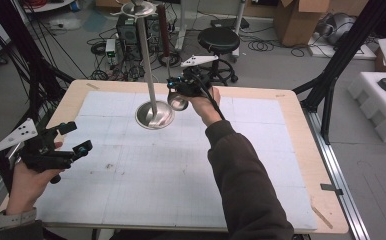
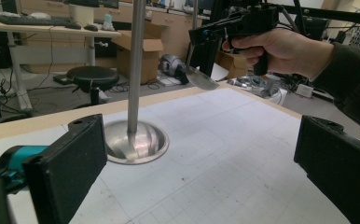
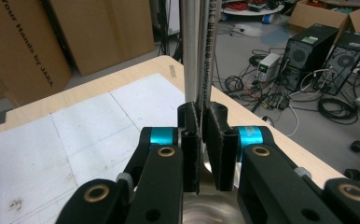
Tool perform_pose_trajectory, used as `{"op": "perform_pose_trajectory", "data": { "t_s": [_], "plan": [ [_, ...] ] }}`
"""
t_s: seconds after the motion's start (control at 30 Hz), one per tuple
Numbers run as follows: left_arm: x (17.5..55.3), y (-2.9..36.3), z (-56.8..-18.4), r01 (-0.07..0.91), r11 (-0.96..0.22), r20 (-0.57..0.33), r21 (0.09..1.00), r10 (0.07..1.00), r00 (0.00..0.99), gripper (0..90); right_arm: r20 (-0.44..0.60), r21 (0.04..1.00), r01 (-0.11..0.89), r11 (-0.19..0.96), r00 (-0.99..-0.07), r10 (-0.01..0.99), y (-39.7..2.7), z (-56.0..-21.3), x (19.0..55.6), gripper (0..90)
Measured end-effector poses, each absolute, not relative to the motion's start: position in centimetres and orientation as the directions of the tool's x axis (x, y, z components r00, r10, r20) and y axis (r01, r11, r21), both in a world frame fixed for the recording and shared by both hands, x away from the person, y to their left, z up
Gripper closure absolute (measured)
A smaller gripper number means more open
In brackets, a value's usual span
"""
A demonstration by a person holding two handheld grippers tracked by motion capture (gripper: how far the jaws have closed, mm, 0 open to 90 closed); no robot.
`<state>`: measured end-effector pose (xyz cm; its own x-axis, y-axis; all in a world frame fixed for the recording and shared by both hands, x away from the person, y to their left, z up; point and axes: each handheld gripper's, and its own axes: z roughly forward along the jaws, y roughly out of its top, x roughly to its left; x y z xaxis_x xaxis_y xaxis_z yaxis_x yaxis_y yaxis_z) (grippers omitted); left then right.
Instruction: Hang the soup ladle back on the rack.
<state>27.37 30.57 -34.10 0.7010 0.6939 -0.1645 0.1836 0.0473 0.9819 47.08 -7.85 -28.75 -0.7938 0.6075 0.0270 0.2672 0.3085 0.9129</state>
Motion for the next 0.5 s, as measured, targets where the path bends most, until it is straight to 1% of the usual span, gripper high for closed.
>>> {"op": "perform_pose_trajectory", "data": {
  "t_s": [0.5],
  "plan": [
    [27.09, 30.84, -34.08, 0.182, 0.054, -0.168, 0.982, 0.698, 0.696, 2.9, 0.022, 0.909, 0.271, 0.317, -0.789, 0.613, -6.95, -29.03, 47.66, 84.2]
  ]
}}
